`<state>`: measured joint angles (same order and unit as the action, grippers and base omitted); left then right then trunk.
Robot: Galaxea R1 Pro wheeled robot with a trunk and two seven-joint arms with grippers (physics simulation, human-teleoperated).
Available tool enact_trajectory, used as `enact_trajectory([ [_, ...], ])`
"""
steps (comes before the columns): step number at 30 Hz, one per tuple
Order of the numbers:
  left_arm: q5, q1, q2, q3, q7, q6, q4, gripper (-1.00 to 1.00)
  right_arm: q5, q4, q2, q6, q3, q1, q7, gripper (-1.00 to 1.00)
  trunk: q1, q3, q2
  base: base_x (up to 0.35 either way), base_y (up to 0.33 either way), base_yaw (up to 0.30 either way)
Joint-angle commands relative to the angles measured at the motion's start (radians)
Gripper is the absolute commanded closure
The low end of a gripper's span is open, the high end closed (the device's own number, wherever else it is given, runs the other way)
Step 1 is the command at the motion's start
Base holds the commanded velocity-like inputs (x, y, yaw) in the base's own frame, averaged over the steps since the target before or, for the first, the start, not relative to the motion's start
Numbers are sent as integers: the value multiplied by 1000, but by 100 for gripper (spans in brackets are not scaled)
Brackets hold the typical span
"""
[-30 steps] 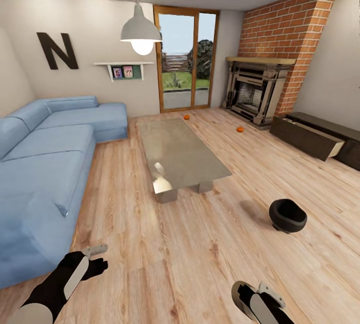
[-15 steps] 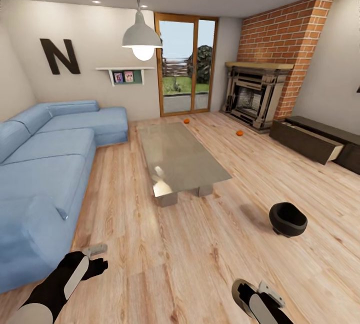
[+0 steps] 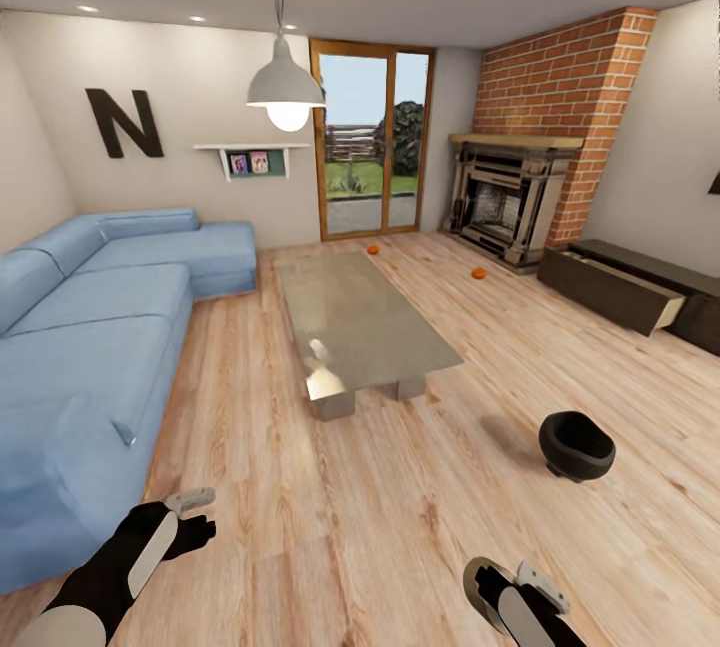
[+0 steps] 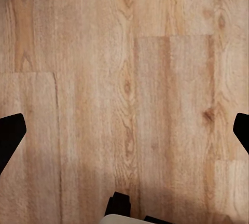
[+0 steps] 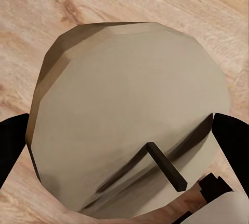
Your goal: Place each of the two pumpkins and all three candles from the living room inside a cabinet in the living room (use any cabinet), then make sure every cabinet is closed, and position the cauldron so it is next to a table in the living room.
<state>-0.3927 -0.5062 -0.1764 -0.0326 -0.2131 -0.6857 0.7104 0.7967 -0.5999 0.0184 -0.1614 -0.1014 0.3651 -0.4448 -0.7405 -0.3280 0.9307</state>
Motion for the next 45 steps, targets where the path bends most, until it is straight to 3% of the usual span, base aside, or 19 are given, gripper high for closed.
enact_trajectory([
  [1,0,0,0,0,0,0,0,-100,1,0,0,0,0,0,1,100,0,2,0,0,0,0],
  [25,0,0,0,0,-2,0,0,-100,-1,0,1,2,-1,0,3,100,0,34,0,0,0,33],
  [45,2,0,-1,0,-2,0,1,-100,2,23,10,0,0,0,4,100,0,34,0,-21,0,-263],
])
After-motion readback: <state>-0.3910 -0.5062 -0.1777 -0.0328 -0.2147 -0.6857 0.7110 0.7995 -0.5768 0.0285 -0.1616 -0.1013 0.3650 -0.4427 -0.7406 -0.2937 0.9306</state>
